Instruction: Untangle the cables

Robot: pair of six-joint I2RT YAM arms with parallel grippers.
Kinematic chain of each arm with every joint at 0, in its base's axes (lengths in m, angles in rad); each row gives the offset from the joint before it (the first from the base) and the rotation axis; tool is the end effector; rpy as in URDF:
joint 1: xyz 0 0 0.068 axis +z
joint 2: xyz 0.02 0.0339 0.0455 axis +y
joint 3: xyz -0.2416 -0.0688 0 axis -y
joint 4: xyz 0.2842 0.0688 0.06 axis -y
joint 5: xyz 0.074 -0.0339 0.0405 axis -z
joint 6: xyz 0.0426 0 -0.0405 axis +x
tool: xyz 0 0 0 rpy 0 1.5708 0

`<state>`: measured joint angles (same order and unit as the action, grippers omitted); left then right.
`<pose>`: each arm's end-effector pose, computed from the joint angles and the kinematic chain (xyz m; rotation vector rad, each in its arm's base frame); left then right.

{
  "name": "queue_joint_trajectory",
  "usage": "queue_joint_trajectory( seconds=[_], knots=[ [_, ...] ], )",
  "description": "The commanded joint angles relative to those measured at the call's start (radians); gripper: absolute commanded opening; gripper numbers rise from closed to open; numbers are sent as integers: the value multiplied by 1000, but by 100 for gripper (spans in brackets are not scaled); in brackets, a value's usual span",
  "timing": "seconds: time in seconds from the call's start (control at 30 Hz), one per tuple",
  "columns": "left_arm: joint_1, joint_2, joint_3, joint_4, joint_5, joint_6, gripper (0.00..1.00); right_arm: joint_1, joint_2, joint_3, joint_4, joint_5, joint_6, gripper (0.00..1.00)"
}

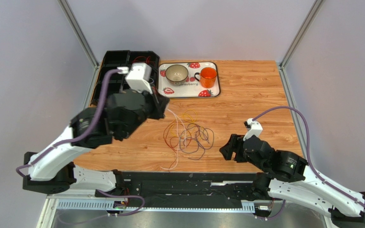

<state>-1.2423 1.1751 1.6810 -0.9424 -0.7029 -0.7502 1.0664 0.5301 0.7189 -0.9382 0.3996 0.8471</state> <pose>0.1044 -0.2210 0.4816 0.0324 1.9512 -0.6374 0.0930 0.1341 0.2708 -0.0501 2.3093 0.5505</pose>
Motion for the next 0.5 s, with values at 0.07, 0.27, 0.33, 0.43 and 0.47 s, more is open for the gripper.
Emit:
queue_joint_trajectory(
  seconds=[0.07, 0.27, 0.33, 0.43, 0.47],
  knots=[
    [17, -35, 294, 195, 126, 424, 0, 4, -25, -10, 35, -11, 49, 70],
    [15, -28, 382, 447, 192, 693, 0, 4, -24, -19, 38, -36, 63, 69],
    [17, -19, 388, 475, 125, 727, 0, 4, -33, -21, 27, -36, 67, 69],
    [40, 1, 384, 442, 85, 749, 0, 4, -50, -26, 19, -39, 72, 69],
    [55, 8, 367, 432, 77, 782, 0, 4, -53, -32, 19, -41, 72, 69]
  ],
)
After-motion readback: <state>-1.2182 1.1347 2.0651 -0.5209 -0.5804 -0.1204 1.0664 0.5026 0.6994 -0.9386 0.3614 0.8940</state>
